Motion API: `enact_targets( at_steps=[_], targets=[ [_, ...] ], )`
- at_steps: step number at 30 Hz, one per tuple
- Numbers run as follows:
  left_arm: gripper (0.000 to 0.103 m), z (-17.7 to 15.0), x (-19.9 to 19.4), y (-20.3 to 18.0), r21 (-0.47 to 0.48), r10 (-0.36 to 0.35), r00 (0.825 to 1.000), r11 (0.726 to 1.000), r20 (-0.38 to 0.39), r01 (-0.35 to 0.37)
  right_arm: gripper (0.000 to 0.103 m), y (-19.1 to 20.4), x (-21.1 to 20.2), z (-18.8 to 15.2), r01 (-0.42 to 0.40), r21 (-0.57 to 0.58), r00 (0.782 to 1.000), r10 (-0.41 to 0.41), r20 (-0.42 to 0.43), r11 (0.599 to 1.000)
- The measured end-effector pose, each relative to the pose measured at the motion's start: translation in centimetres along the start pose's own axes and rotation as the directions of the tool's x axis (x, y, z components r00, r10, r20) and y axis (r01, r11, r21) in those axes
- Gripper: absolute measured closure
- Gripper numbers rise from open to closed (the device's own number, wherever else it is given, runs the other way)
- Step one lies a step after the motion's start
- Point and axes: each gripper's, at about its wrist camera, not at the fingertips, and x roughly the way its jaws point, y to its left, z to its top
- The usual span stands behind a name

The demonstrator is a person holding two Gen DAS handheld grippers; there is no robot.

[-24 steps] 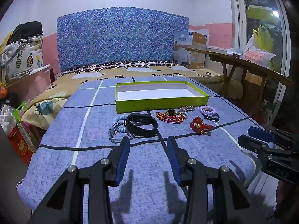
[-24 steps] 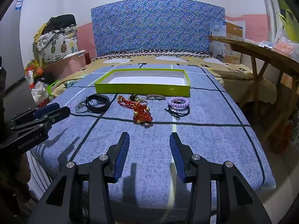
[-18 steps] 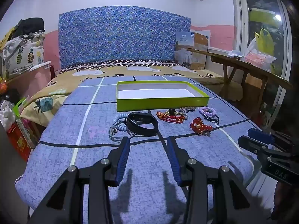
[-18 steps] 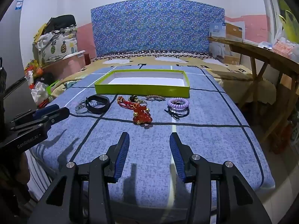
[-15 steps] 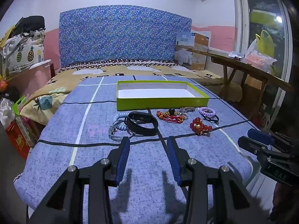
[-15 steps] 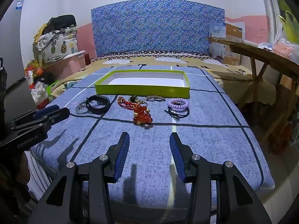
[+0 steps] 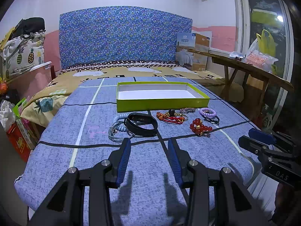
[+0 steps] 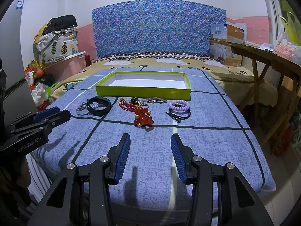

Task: Organize jewelry

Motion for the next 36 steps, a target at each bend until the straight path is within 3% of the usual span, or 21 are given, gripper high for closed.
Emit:
enact_targets(
  at_steps=[36],
  targets=[
    [0.06,0.02,-0.25,-0.16,0.009,0.004,1.0,1.0,0.003,-0.004,0.057,0.53,-0.17,0.07,0.004,-0.006,1.0,-0.004,0.004,1.0]
  ],
)
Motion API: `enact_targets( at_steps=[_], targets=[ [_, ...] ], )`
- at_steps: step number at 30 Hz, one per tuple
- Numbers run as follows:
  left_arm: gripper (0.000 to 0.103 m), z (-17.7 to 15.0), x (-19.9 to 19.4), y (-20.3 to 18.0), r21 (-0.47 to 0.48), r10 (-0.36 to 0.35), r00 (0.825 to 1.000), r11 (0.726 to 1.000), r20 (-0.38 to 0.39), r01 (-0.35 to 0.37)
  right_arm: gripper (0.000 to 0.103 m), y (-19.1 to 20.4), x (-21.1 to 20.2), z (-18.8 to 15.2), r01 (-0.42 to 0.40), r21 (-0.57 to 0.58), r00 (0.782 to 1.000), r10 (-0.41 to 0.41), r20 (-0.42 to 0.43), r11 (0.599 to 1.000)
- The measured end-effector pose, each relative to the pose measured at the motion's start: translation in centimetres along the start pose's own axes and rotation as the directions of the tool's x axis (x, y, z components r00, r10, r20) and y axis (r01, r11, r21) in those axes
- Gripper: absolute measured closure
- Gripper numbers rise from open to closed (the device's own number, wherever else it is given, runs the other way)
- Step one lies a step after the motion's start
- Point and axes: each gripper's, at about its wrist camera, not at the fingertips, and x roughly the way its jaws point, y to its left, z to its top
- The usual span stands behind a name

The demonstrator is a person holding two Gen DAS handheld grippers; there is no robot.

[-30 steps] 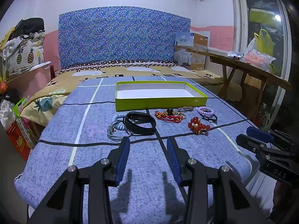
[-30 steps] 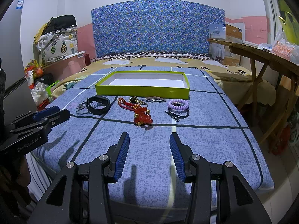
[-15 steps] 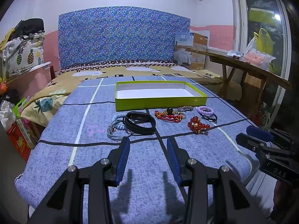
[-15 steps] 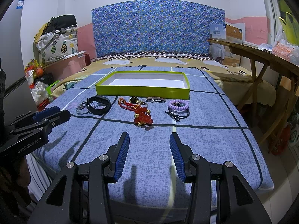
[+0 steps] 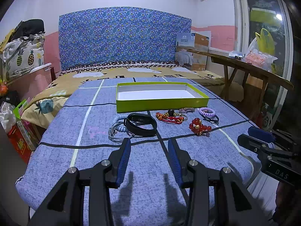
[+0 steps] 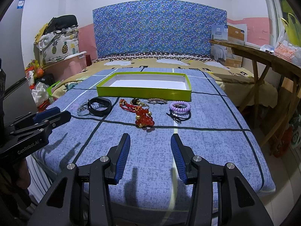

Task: Organize jewelry

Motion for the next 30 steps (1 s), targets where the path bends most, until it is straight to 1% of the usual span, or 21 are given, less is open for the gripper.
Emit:
enact_targets(
  at_steps=[30],
  targets=[
    [0.06,-0.02,0.2,0.16,0.001,0.0,1.0,1.0,-0.007,0.0,0.057,0.1,0.08,-0.14,0.0,0.001,1.0,0.0,-0.003,1.0]
  ],
)
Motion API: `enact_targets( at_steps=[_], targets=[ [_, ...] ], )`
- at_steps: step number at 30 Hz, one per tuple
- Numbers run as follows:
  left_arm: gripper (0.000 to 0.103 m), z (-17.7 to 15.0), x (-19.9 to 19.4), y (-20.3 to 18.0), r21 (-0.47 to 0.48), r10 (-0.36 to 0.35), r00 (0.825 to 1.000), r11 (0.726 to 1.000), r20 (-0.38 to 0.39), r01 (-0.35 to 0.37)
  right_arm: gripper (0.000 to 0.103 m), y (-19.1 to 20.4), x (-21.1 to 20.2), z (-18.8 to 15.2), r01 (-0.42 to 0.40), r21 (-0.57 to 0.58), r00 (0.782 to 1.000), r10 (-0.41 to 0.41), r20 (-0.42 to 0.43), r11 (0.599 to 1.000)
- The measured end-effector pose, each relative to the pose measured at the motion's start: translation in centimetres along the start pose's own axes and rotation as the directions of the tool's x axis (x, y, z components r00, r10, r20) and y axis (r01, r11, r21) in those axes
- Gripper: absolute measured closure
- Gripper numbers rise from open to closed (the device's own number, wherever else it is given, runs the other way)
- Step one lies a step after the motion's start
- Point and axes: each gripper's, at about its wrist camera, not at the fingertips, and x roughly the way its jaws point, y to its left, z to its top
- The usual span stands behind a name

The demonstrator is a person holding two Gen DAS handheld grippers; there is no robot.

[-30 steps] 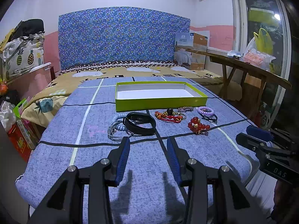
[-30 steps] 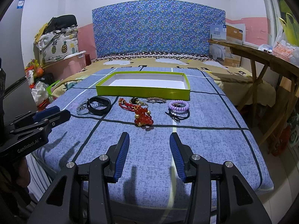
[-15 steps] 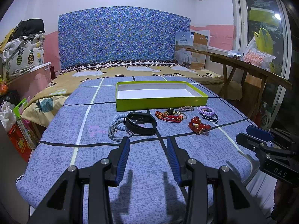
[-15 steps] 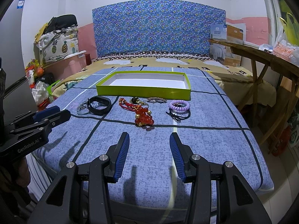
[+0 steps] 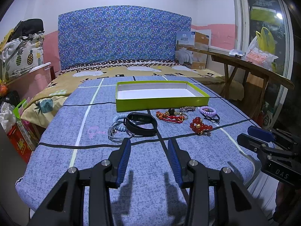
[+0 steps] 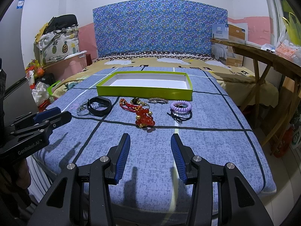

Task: Organize jewelry

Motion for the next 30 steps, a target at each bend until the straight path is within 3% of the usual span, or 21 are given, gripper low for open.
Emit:
enact_targets(
  at_steps=[16,30],
  targets=[
    [0.06,1.8,2.6,1.5,-0.023,0.012,0.999,1.0,-0.031,-0.013,0.057,-0.2,3.0,1.0,-0.022,0.0,0.999,0.022,-0.033,1.0],
    [0.06,4.9,7.5,3.1,0.009,-0.002,0.99,1.0,-0.139,0.003,0.057,-1.0,7.4,2.8,-0.082,0.027,0.987,0.085,-0.135,0.996]
  ],
)
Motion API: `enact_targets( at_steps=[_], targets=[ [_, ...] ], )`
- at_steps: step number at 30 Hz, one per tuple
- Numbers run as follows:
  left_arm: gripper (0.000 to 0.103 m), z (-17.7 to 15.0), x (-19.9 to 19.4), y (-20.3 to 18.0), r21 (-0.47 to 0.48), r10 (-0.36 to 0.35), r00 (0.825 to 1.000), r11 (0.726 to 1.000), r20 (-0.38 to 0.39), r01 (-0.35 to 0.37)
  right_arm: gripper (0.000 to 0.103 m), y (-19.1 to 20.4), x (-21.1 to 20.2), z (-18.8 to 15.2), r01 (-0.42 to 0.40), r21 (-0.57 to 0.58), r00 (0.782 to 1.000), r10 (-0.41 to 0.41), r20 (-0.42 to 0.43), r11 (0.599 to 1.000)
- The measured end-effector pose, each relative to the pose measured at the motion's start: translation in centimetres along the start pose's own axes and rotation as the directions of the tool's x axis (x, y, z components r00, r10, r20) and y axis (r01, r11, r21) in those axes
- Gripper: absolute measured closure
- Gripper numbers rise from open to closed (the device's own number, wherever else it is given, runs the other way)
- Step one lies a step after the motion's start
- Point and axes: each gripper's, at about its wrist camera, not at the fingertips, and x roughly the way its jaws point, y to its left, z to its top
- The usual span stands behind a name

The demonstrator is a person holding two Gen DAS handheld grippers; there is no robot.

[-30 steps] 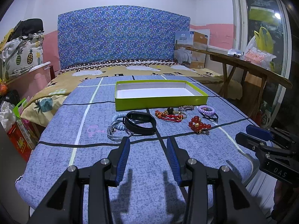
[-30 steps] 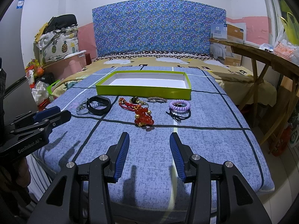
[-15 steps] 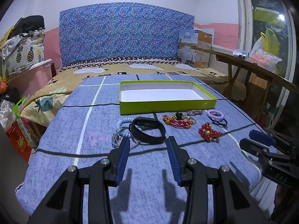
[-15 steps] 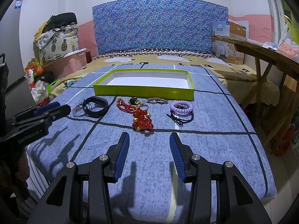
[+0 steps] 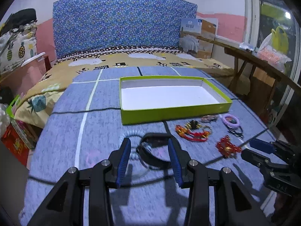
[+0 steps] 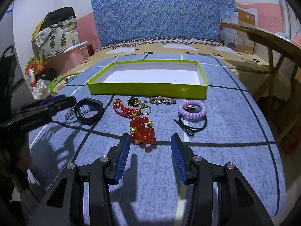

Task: Organize jewelry
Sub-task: 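Grasp the black wristband with the left tool while the right tool grasps the red bead bracelet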

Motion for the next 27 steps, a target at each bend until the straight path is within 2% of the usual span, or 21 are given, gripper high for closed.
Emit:
enact_targets(
  at_steps=[7,13,15,19,22,25,27],
  targets=[
    [0.06,1.2,2.3,-0.1,0.069,-0.008,0.998,0.998,-0.061,0.013,0.057,0.1,1.9,0.6,-0.026,-0.005,0.997,0.026,-0.068,1.0],
    [0.061,1.4,3.7,0.2,0.072,-0.017,0.994,0.997,-0.112,0.025,0.057,0.3,3.4,1.0,-0.057,-0.025,0.991,0.053,-0.123,0.998],
    [0.063,1.4,3.9,0.2,0.079,-0.022,0.992,0.996,-0.124,0.032,0.057,0.3,3.8,1.1,-0.056,-0.028,0.989,0.052,-0.137,0.998],
    [0.076,1.4,4.1,0.0,0.096,-0.031,0.989,0.994,-0.147,0.045,0.057,0.3,4.1,1.4,-0.064,-0.029,0.988,0.059,-0.142,0.998],
    [0.079,1.4,4.1,-0.1,0.115,-0.035,0.987,0.992,-0.157,0.053,0.058,0.3,4.1,1.4,-0.068,-0.028,0.988,0.064,-0.142,0.997],
    [0.08,1.6,4.1,-0.1,0.129,-0.04,0.986,0.99,-0.163,0.062,0.067,0.2,4.1,1.5,-0.066,-0.023,0.988,0.062,-0.14,0.998],
    [0.084,1.8,3.9,0.1,0.123,-0.046,0.986,0.99,-0.158,0.066,0.068,0.0,4.0,1.5,-0.073,-0.01,0.988,0.071,-0.138,0.997]
  ],
)
